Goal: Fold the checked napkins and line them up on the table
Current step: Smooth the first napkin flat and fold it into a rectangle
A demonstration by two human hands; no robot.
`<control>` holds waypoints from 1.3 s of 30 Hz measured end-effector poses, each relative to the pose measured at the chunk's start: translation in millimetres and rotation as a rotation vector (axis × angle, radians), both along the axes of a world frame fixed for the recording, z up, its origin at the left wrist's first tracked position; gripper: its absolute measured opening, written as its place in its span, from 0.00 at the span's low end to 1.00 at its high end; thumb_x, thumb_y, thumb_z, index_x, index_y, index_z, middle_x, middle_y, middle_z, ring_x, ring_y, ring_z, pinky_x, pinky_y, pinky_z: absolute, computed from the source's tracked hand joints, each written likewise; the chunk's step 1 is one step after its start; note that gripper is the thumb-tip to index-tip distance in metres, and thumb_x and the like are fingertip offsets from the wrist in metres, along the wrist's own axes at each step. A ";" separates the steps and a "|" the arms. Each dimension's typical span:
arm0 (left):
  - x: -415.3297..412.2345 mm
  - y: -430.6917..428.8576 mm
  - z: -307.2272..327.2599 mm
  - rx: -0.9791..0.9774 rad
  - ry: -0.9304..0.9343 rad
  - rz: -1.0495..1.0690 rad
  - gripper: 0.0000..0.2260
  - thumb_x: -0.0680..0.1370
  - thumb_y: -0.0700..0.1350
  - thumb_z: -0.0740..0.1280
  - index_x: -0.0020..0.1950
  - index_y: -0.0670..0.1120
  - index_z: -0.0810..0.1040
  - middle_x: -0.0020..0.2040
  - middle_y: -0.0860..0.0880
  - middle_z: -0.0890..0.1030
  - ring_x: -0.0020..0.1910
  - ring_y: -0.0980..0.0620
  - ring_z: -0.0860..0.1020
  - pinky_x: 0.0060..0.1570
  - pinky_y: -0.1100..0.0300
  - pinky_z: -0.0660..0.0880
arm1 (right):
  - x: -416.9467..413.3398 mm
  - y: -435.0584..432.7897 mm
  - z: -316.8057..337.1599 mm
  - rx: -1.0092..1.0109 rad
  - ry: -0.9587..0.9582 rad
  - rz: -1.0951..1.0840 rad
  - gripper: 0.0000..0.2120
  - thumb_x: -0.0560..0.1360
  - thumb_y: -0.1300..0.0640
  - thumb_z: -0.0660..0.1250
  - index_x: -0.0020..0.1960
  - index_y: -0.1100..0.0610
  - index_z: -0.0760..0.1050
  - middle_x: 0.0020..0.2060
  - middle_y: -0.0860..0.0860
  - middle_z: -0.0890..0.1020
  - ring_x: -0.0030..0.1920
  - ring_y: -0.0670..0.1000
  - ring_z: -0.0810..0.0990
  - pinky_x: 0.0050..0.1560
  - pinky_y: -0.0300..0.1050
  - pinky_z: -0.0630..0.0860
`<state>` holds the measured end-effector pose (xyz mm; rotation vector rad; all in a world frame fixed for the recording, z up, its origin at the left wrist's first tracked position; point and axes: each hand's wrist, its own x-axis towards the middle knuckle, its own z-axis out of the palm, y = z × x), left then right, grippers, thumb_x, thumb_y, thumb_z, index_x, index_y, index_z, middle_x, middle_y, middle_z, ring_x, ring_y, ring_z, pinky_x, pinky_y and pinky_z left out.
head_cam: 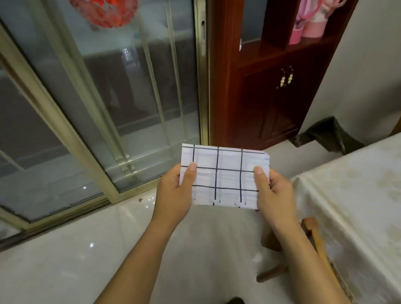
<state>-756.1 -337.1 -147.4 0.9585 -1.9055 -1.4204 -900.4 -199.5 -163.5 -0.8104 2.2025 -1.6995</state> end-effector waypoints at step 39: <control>-593.2 -32.6 -121.1 0.014 -0.618 -1.661 0.08 0.85 0.45 0.65 0.60 0.45 0.80 0.45 0.48 0.84 0.31 0.57 0.79 0.31 0.63 0.74 | -331.0 50.6 -102.6 0.333 -0.348 -1.290 0.19 0.80 0.45 0.66 0.37 0.57 0.72 0.28 0.52 0.75 0.30 0.52 0.74 0.31 0.46 0.67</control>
